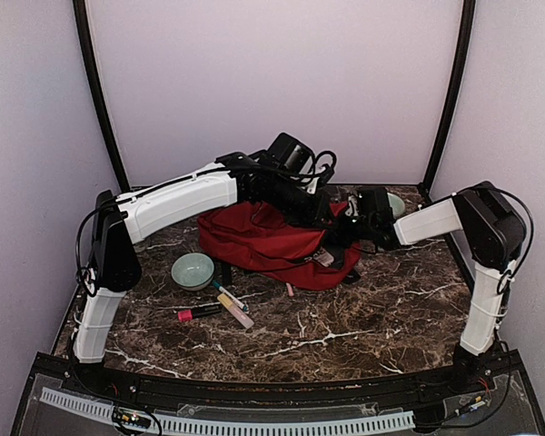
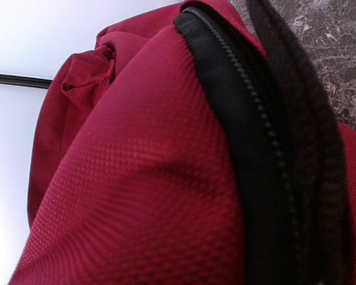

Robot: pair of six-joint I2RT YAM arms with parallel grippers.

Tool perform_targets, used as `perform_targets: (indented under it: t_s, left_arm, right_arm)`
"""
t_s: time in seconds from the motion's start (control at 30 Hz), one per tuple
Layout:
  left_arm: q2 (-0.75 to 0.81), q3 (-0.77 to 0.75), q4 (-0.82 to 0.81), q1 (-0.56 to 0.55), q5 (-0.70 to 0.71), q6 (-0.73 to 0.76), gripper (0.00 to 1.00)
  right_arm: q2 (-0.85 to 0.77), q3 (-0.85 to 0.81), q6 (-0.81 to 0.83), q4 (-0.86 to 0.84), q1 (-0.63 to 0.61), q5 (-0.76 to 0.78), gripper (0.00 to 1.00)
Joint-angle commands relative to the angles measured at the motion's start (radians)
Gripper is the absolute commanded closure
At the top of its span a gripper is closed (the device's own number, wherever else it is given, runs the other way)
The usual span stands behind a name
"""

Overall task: Pack the student bag
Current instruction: Place the book in the largest pocket of the bag.

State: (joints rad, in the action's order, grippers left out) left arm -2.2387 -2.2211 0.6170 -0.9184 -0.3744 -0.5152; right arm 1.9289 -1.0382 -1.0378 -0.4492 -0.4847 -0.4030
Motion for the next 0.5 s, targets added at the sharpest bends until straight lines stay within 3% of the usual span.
perform_targets:
  t_s: [0.0, 0.3, 0.4, 0.47]
  left_arm:
    - [0.033, -0.050, -0.061, -0.024, -0.098, 0.040, 1.00]
    - [0.033, -0.034, -0.068, -0.024, -0.121, 0.070, 1.00]
    - [0.033, -0.032, -0.052, -0.024, -0.100, 0.080, 1.00]
    - [0.034, -0.028, -0.038, -0.025, -0.086, 0.089, 1.00]
  right_arm:
    - [-0.021, -0.083, 0.109, 0.183, -0.009, 0.068, 1.00]
    - [-0.189, -0.041, 0.211, 0.367, -0.012, 0.121, 0.70]
    - [-0.246, -0.027, 0.237, 0.420, -0.012, 0.113, 0.45]
    - [-0.274, -0.023, 0.247, 0.454, -0.012, 0.096, 0.33]
